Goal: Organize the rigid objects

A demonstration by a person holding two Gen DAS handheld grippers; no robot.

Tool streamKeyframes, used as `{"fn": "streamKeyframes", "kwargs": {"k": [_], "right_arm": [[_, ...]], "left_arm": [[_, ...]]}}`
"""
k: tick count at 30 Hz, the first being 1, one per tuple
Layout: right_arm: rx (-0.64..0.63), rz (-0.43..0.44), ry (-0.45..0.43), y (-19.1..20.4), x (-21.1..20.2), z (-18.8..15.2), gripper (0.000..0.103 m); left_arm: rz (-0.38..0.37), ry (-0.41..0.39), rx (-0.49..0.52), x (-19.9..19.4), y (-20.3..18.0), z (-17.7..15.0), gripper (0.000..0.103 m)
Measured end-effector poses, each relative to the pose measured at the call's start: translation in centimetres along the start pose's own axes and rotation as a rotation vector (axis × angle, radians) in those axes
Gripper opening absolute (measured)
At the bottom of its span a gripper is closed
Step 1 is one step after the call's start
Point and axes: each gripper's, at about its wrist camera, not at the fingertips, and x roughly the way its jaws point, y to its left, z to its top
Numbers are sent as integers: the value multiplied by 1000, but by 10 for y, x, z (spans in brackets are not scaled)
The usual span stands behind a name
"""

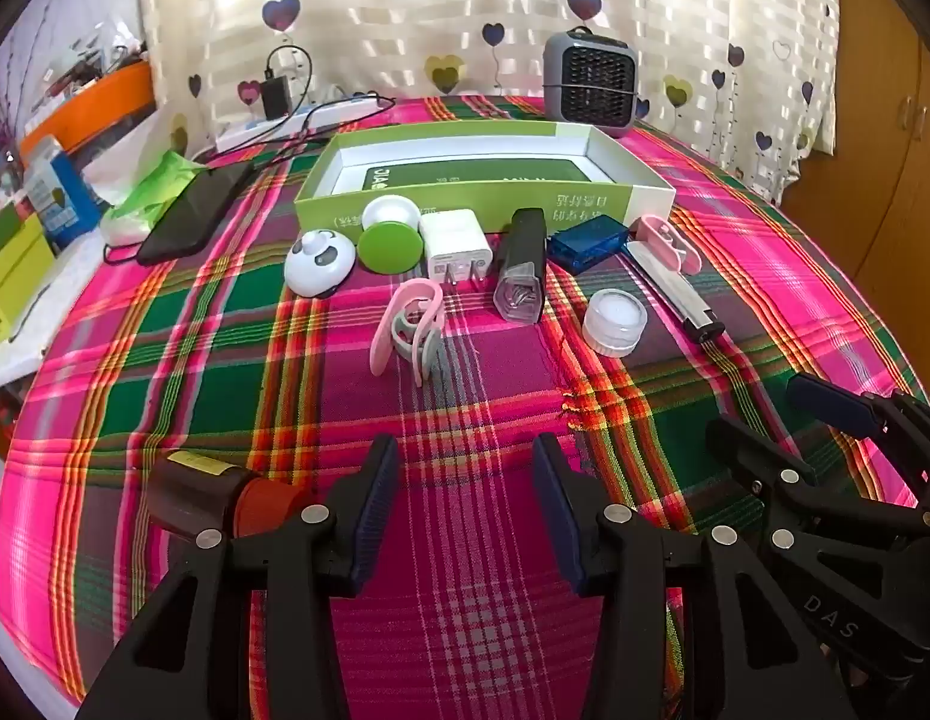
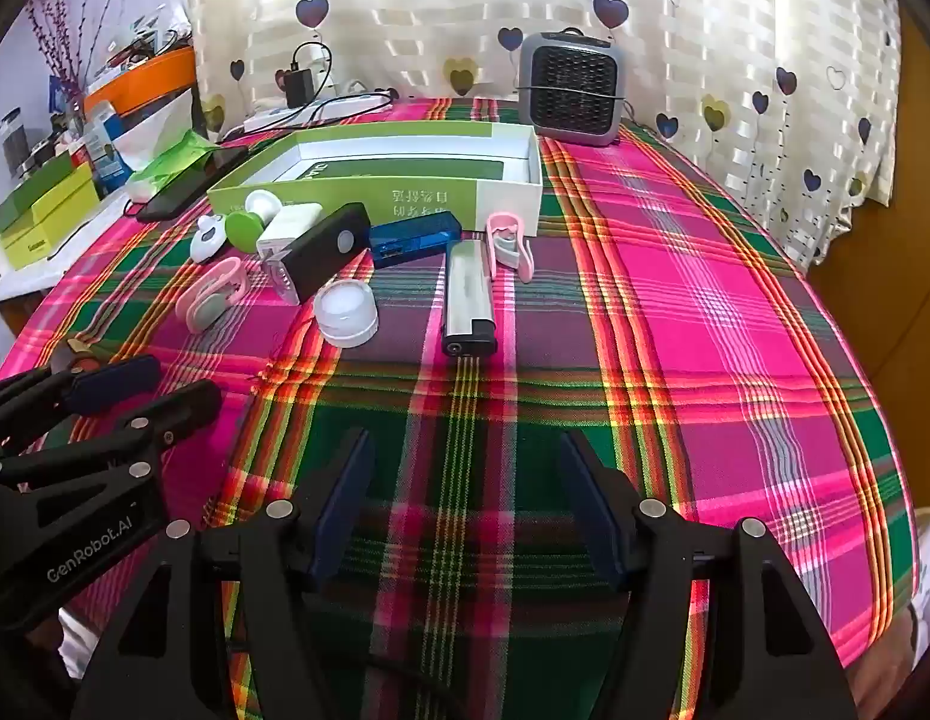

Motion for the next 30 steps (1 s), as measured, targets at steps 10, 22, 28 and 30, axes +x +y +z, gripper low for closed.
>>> {"fn": "streamKeyframes", "kwargs": {"k": [10,22,28,30], "right_arm": [[-3,-2,-6,0,0,-1,64],[-2,-1,-5,0,0,-1,64],[-2,-2,-6,0,0,-1,64],[-2,-2,-6,0,0,-1,64]], "left_arm": [[-2,0,-2,0,0,0,45],[-2,-2,-2,0,0,0,45],[-2,-2,-2,0,0,0,45],[-2,-2,-2,0,0,0,45]]}}
